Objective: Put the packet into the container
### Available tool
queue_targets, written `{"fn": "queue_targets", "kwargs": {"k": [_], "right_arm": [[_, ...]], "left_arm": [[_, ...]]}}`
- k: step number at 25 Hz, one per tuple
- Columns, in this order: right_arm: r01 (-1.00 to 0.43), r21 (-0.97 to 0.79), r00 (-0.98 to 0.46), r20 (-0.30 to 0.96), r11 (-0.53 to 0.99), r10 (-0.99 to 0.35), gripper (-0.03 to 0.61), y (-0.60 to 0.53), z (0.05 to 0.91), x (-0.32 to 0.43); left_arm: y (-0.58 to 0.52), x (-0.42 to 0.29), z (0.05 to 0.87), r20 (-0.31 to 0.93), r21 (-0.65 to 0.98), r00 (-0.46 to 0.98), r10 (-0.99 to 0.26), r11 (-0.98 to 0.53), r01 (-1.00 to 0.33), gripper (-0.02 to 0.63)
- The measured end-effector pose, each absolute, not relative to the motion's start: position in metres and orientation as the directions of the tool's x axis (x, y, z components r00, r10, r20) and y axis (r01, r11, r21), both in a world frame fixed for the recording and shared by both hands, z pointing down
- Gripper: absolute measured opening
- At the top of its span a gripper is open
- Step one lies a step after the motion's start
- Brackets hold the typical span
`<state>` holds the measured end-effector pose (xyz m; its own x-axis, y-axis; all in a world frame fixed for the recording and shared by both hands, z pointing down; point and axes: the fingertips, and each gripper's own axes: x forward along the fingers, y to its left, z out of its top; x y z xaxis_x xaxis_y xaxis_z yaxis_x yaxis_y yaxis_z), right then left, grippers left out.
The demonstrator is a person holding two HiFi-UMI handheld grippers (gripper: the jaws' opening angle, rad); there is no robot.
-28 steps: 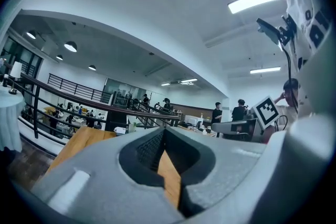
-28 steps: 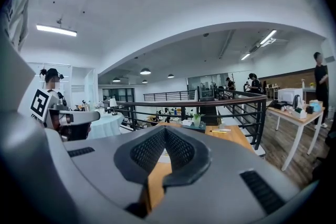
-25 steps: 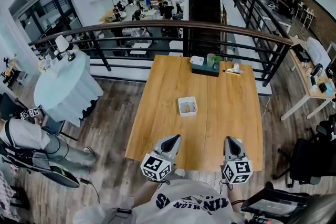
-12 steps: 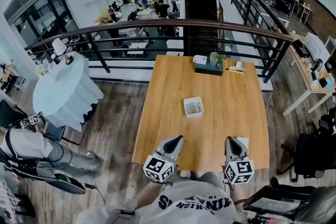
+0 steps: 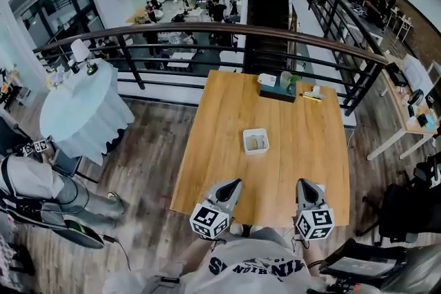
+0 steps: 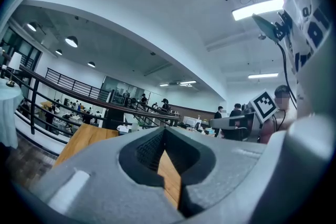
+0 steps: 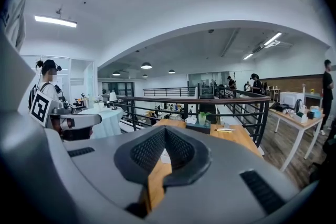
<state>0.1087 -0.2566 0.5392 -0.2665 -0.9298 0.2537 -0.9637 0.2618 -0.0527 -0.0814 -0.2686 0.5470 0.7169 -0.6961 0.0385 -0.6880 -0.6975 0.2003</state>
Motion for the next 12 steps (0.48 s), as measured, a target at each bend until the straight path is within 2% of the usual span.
{"fn": "queue_targets", "kwargs": {"k": [12], "right_arm": [[-0.966, -0.062, -0.257, 0.227, 0.25, -0.939, 0.008, -0.262, 0.539, 0.131]], "left_arm": [[-0.272, -0.06, 0.543, 0.046, 0.183, 0.721, -0.691, -0.704, -0.686, -0.006]]}}
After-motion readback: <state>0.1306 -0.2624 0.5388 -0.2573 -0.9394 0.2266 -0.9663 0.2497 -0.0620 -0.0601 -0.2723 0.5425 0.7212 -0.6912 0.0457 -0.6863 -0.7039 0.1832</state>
